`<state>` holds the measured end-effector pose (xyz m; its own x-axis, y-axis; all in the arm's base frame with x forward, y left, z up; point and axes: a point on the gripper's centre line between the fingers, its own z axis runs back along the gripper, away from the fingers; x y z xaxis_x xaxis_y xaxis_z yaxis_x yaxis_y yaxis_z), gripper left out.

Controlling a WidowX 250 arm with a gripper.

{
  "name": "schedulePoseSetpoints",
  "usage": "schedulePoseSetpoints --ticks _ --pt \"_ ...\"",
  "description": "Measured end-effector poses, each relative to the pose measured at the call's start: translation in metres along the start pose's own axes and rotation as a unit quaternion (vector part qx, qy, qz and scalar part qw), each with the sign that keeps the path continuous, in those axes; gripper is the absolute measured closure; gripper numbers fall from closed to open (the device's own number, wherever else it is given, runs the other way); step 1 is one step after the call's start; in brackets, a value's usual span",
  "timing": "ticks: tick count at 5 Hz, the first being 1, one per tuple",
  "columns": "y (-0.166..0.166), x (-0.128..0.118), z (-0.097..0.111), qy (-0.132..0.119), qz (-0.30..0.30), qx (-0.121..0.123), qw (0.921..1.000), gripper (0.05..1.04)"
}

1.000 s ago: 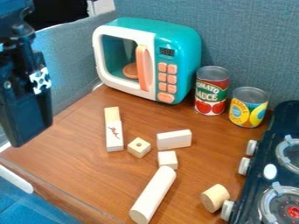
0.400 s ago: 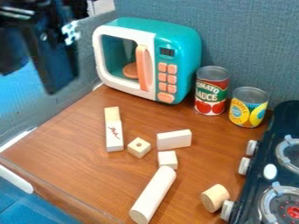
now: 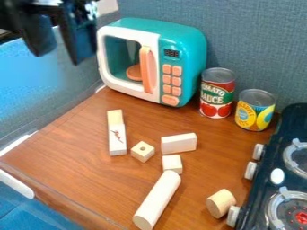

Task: Move cube at the bottom of the table

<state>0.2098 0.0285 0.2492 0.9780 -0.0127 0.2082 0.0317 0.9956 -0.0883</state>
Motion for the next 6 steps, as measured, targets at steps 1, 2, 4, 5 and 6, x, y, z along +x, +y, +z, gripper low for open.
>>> schedulePoseSetpoints --ticks 1,2,4,5,6 --pt "0.007 0.025 -0.006 -0.023 -0.005 0.004 0.9997 0.085" --pt "0.002 0.051 -0.033 -0.009 -0.016 0.000 0.9998 0.085" --pt "0.018 0.079 -0.099 0.006 -0.013 0.072 0.9973 0.085" --pt "0.031 0.086 -0.135 0.015 0.011 0.082 0.9965 0.085" --pt "0.034 0.089 -0.165 0.028 0.027 0.066 0.9970 0.085"
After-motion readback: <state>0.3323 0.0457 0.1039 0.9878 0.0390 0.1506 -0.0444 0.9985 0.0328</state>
